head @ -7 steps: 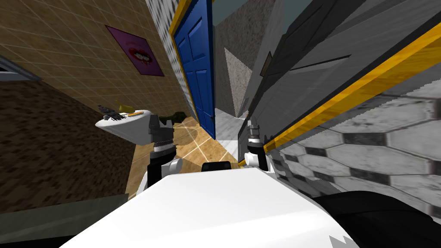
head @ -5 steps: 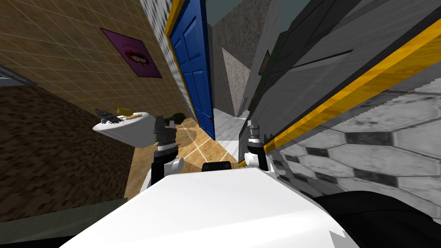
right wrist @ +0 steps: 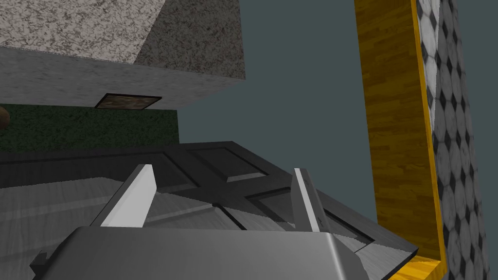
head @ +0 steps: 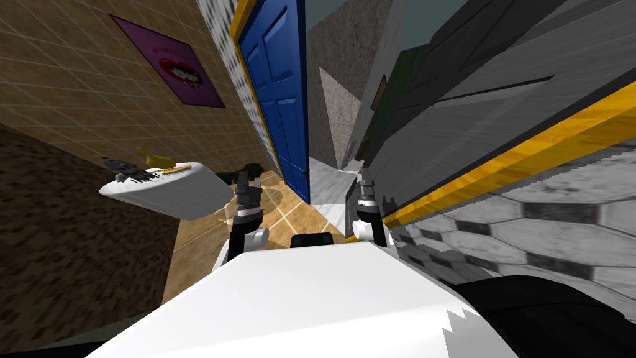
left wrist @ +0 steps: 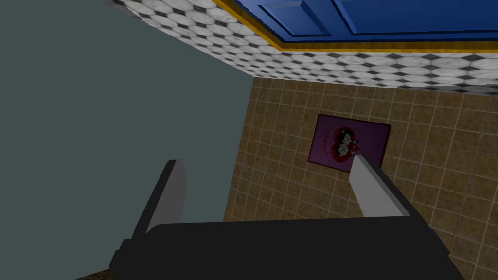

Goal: Push the door open

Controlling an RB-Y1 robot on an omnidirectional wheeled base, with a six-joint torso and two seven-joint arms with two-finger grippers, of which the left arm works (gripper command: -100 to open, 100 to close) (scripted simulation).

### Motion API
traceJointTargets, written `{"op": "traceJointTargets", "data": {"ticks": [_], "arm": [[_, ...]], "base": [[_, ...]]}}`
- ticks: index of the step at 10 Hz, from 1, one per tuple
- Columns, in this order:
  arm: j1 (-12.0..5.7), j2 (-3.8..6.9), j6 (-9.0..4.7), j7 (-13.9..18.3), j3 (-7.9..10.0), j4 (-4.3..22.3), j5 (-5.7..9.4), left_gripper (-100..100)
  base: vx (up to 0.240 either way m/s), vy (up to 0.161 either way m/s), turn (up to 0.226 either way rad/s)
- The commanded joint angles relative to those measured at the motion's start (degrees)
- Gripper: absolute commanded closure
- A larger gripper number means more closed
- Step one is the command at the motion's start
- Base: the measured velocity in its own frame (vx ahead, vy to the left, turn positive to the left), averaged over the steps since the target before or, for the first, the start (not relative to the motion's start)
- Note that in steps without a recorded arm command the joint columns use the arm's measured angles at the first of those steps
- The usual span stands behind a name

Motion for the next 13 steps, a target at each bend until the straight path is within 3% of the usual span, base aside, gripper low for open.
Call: {"op": "traceJointTargets", "data": {"ticks": [1, 9, 10, 13], "arm": [[-0.53, 0.38, -0.15, 0.29, -0.74, 1.82, -0.08, -100], [-3.97, 2.42, -2.48, 2.0, -4.54, 13.87, -0.26, -100], [-3.97, 2.42, -2.48, 2.0, -4.54, 14.14, -0.26, -100], [-5.45, 3.07, -3.49, 2.74, -6.18, 19.46, -0.34, -100]], "base": [[0.086, 0.043, -0.081], [0.091, 0.077, -0.101], [0.057, 0.057, -0.054], [0.062, 0.069, -0.109]]}}
